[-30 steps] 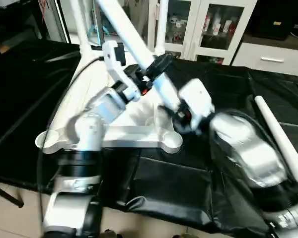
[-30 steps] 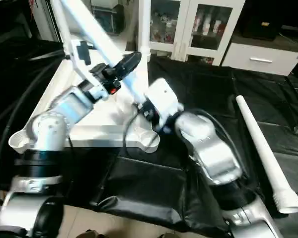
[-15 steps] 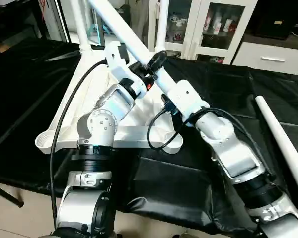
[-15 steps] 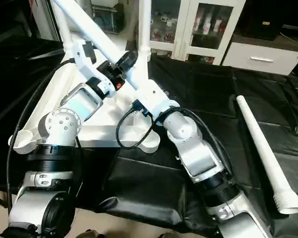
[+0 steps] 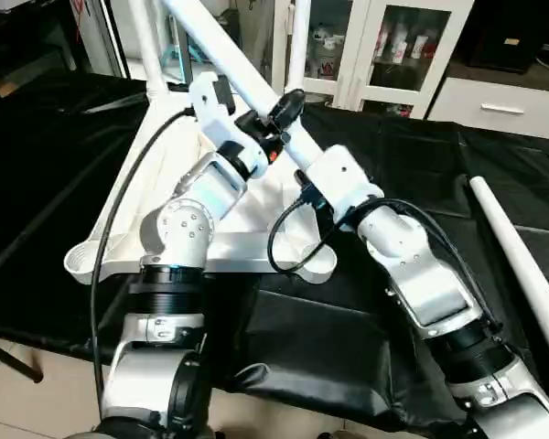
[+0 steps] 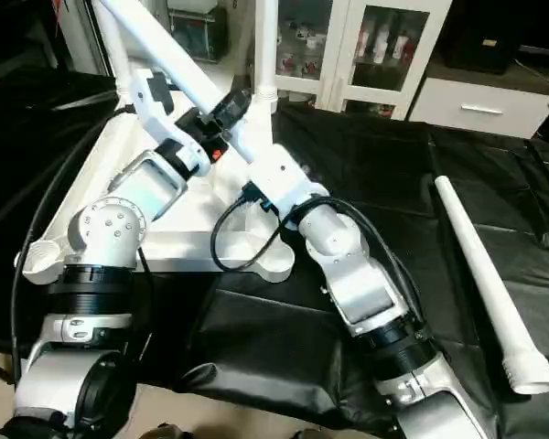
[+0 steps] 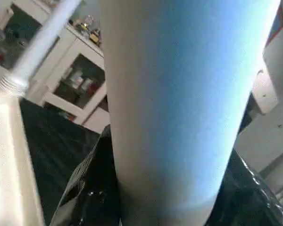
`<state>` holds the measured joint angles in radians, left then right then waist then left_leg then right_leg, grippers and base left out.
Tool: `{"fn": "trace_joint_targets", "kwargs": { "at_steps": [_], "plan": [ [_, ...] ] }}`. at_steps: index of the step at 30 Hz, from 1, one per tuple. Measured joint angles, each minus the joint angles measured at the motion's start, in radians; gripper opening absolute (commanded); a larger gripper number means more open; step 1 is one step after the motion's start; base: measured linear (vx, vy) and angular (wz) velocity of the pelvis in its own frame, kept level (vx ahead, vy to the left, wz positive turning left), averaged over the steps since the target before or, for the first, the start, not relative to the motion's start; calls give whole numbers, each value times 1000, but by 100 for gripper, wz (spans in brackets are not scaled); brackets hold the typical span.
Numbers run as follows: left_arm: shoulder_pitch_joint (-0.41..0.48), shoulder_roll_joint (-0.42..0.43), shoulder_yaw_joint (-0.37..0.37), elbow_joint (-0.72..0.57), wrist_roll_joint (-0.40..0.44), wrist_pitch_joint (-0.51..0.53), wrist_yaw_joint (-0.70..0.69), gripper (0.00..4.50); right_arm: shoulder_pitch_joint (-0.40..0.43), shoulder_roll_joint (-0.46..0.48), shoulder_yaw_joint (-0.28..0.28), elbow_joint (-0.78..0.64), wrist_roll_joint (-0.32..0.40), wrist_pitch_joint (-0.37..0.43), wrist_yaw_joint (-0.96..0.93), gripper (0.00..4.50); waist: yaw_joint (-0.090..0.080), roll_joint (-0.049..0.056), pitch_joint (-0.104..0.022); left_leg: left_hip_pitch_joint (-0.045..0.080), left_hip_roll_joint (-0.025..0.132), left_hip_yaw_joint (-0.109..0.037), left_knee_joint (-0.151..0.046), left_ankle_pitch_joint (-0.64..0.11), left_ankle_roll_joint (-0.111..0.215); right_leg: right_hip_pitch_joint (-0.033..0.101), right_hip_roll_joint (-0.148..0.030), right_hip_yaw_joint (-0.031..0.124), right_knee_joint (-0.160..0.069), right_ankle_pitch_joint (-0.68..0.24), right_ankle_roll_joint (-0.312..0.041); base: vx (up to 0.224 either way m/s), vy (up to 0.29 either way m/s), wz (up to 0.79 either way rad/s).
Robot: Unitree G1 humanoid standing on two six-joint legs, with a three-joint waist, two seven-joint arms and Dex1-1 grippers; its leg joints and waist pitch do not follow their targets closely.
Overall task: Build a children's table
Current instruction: Pick table leg
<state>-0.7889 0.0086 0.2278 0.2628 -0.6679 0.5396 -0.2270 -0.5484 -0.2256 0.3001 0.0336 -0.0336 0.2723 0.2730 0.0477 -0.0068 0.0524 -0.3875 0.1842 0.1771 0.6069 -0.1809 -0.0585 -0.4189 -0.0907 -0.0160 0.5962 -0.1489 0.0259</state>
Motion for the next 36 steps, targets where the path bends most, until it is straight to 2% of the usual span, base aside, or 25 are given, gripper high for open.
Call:
{"fn": "trace_joint_targets", "kwargs": {
  "at_steps": [3,6,12,18,20,27,31,33,36],
  "plan": [
    [5,57,-22,-1,18,6,-59,185,0,5,-56,-44,115,32,103,305,1,0,0,0,0,0,0,0,0,0,0,0,0,0,0,0,0,0],
    [15,94,-46,-16,15,39,-131,185,-2,-3,-100,-75,210,94,186,334,10,0,0,0,0,0,0,0,0,0,0,0,0,0,0,0,0,0],
    [49,192,-135,-141,-65,173,-364,185,0,-174,-174,-146,430,343,416,376,22,1,0,0,0,0,1,0,0,1,-1,0,1,1,-1,0,0,0],
    [52,213,-152,-193,-126,228,-459,185,14,-238,-238,-181,567,490,515,430,13,1,1,3,0,0,1,0,0,1,-1,0,5,1,-1,0,0,0],
    [62,218,-159,-222,-157,249,-500,185,39,-267,-289,-188,662,574,558,442,16,1,1,4,0,0,1,0,0,1,-1,0,5,1,-1,0,0,0],
    [65,226,-157,-244,-197,279,-540,185,41,-268,-349,-187,782,708,571,450,15,2,0,3,0,0,2,0,0,1,-1,0,5,1,-2,0,0,0],
    [66,229,-156,-248,-208,302,-562,185,52,-280,-349,-210,799,729,577,450,16,3,0,3,0,0,2,0,0,1,-1,0,5,1,-2,0,0,0],
    [67,233,-156,-250,-213,308,-571,185,55,-281,-348,-223,803,739,576,420,17,3,0,3,0,0,2,0,0,1,-1,0,5,1,-2,0,0,0],
    [69,235,-156,-250,-213,308,-574,185,55,-281,-346,-226,812,750,574,409,17,3,0,3,0,0,2,0,0,1,-1,0,4,1,-2,0,0,0]
  ]
}}
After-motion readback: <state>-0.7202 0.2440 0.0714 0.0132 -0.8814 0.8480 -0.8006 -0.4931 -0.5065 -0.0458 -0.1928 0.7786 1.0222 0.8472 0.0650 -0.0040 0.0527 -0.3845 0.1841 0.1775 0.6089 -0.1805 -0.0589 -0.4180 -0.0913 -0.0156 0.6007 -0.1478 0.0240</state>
